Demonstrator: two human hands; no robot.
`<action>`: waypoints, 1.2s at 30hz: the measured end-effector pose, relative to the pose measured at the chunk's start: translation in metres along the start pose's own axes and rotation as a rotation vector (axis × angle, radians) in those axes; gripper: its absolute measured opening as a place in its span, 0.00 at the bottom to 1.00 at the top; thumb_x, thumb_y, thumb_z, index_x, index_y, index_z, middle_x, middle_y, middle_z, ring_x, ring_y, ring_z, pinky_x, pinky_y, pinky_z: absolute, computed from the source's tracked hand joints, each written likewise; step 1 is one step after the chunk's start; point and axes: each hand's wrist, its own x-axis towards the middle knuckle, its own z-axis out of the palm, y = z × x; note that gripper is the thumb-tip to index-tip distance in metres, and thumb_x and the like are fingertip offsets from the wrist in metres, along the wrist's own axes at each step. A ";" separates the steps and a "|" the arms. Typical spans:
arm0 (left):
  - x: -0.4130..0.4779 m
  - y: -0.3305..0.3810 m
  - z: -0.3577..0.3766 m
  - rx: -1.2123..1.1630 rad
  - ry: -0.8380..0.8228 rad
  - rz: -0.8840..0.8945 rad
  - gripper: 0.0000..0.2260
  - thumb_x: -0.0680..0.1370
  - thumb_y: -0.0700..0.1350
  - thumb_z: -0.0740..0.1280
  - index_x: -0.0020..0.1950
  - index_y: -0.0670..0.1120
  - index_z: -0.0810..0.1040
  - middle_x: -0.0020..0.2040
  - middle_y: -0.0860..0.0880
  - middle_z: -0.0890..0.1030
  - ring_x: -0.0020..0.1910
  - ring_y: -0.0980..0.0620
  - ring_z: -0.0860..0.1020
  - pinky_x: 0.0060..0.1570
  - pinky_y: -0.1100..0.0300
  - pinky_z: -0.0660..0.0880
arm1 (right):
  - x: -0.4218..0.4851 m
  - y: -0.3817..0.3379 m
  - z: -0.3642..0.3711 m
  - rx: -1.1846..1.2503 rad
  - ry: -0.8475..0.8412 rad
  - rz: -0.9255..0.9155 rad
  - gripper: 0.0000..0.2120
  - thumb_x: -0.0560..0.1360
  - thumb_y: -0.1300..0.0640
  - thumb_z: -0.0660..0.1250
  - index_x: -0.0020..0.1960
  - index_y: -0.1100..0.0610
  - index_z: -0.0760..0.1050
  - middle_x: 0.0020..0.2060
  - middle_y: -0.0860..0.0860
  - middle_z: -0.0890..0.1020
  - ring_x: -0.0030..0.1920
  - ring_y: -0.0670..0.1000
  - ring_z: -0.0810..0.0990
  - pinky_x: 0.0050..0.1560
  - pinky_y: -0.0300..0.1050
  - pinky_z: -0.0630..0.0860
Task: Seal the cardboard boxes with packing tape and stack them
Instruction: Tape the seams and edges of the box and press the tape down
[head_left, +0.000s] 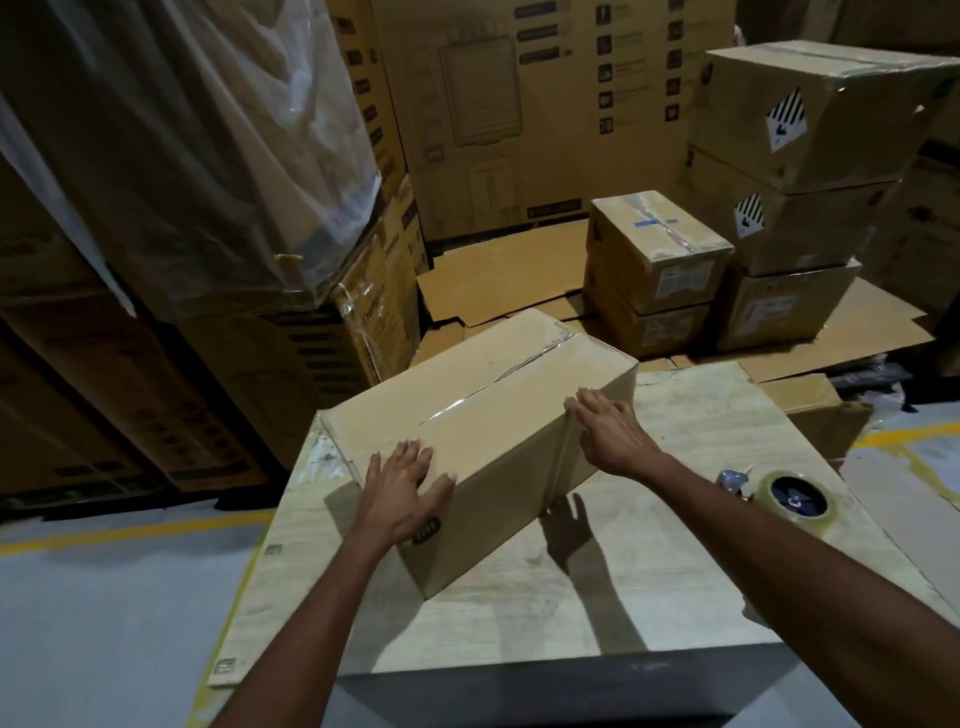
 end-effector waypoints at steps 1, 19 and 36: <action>0.005 0.007 0.001 -0.027 0.017 -0.042 0.35 0.82 0.69 0.51 0.82 0.49 0.62 0.83 0.48 0.56 0.83 0.51 0.50 0.80 0.45 0.39 | 0.001 0.000 0.001 -0.002 0.026 0.009 0.30 0.81 0.59 0.63 0.81 0.53 0.59 0.81 0.57 0.59 0.81 0.57 0.56 0.77 0.59 0.56; 0.047 0.018 0.011 0.008 0.258 -0.788 0.38 0.79 0.67 0.59 0.72 0.35 0.71 0.74 0.30 0.66 0.70 0.31 0.68 0.64 0.40 0.71 | 0.121 0.106 -0.030 0.452 0.149 0.469 0.15 0.83 0.49 0.67 0.51 0.60 0.85 0.41 0.55 0.83 0.41 0.55 0.82 0.44 0.53 0.83; 0.059 -0.011 -0.003 0.142 0.207 -0.640 0.37 0.80 0.69 0.55 0.71 0.38 0.73 0.71 0.31 0.69 0.66 0.32 0.71 0.61 0.43 0.74 | 0.079 0.086 -0.012 0.610 0.323 0.569 0.19 0.81 0.47 0.68 0.43 0.62 0.86 0.32 0.54 0.80 0.31 0.51 0.77 0.31 0.41 0.68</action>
